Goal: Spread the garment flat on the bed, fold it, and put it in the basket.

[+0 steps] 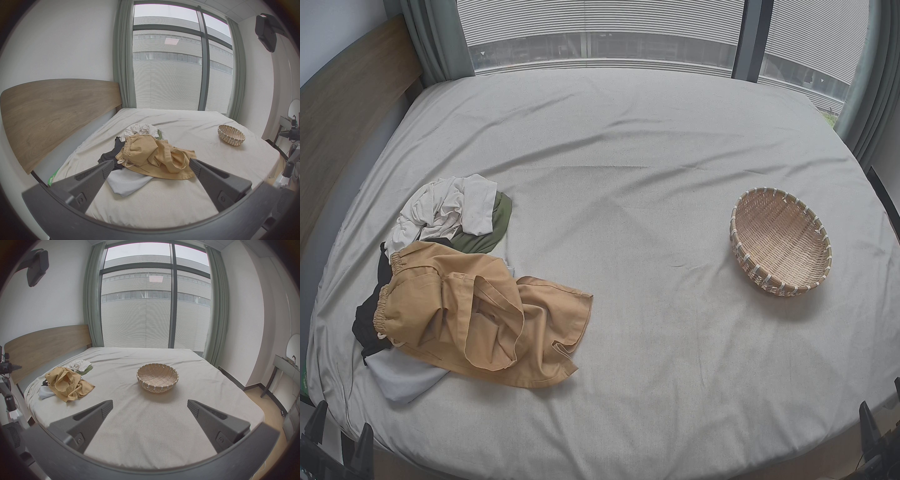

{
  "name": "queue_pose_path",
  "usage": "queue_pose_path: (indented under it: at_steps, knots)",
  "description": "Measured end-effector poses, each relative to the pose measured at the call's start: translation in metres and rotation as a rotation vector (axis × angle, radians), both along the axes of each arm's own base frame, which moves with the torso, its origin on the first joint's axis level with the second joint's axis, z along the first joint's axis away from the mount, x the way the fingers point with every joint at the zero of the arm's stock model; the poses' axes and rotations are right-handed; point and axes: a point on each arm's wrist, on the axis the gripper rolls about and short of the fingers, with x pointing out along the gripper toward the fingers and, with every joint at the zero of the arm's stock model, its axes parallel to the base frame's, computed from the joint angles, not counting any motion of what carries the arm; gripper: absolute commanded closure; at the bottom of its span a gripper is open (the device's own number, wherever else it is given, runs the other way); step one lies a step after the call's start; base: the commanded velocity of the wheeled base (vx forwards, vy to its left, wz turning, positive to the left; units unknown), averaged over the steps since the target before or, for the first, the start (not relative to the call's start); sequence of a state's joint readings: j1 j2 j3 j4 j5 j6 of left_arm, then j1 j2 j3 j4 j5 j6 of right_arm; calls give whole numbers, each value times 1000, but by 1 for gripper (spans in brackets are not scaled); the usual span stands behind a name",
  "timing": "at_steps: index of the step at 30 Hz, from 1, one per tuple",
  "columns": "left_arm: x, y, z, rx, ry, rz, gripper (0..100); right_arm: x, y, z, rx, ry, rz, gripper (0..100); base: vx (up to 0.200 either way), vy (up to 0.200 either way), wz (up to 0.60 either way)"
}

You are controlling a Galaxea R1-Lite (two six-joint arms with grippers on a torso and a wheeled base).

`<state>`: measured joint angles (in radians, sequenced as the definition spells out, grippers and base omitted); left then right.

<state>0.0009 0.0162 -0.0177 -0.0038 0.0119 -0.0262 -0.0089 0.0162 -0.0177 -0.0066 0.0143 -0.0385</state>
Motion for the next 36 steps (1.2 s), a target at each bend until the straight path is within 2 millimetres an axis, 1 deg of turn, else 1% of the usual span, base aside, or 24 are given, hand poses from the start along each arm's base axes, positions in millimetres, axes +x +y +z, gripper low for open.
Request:
queue_pose_path:
  at_steps: [18,22,25,28,29,31,33,36]
  knots:
    - [0,0,0,-1,-2,-2,0,0,0,0,-2,-2,7,0,0,0,0]
    - [0,0,0,-2,-2,-1,0,-1,0,8,-3,-61,7,0,0,0,0]
    - [0,0,0,-2,-2,0,0,-6,0,33,-4,-171,5,0,0,0,0]
    - [0,0,0,-3,-2,0,0,-11,0,67,7,-258,26,0,0,0,0]
    - [0,0,0,-2,-2,0,0,-10,0,75,19,-263,42,0,0,0,0]
    - [0,0,0,-2,-2,-1,0,-5,0,93,67,-255,102,0,0,0,0]
    - [0,0,0,-1,-1,0,0,4,-1,104,132,-218,169,0,0,0,0]
    - [0,0,0,0,-1,-1,0,24,2,118,242,-136,282,0,0,0,0]
